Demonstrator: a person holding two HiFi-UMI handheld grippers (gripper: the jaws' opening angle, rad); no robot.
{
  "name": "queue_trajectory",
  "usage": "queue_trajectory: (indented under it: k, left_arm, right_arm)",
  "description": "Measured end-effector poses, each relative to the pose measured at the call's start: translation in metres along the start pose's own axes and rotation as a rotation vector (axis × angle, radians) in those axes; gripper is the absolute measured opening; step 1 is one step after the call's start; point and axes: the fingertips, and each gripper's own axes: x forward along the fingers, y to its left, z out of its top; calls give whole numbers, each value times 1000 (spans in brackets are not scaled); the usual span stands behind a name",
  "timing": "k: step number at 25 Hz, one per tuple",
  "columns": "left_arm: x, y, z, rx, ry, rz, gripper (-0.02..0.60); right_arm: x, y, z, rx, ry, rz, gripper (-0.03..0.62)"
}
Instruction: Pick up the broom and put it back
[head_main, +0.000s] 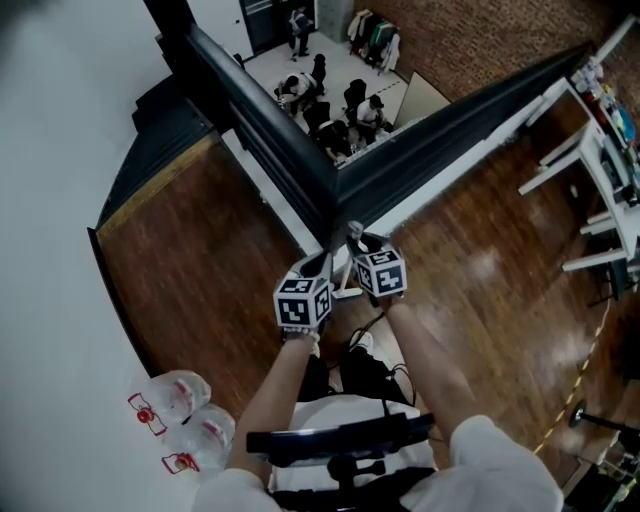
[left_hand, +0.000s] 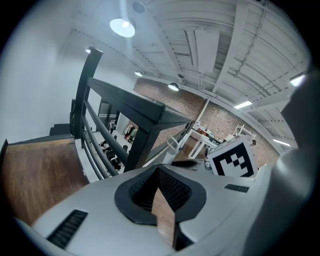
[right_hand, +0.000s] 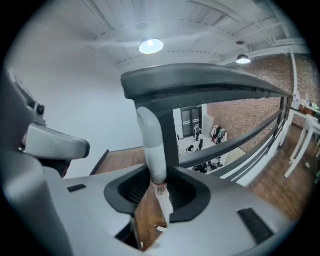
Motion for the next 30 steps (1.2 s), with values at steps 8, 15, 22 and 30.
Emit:
queue_trajectory:
  k: [8, 15, 22, 30]
  left_arm:
    - [-21, -26, -14, 48, -2, -40, -6]
    - [-43, -62, -9, 81, -34, -82, -6]
    - [-69, -99, 33, 147, -123, -113, -6]
    - [-101, -131, 96, 232, -259, -144, -6]
  right_arm:
    - [-61, 18, -37, -47, -4, -2, 130]
    - [-145, 19, -26, -36, -136, -19, 129]
    - [-221, 31, 44, -52, -290, -8, 129]
    - [-286, 46, 128, -74, -468, -43, 126]
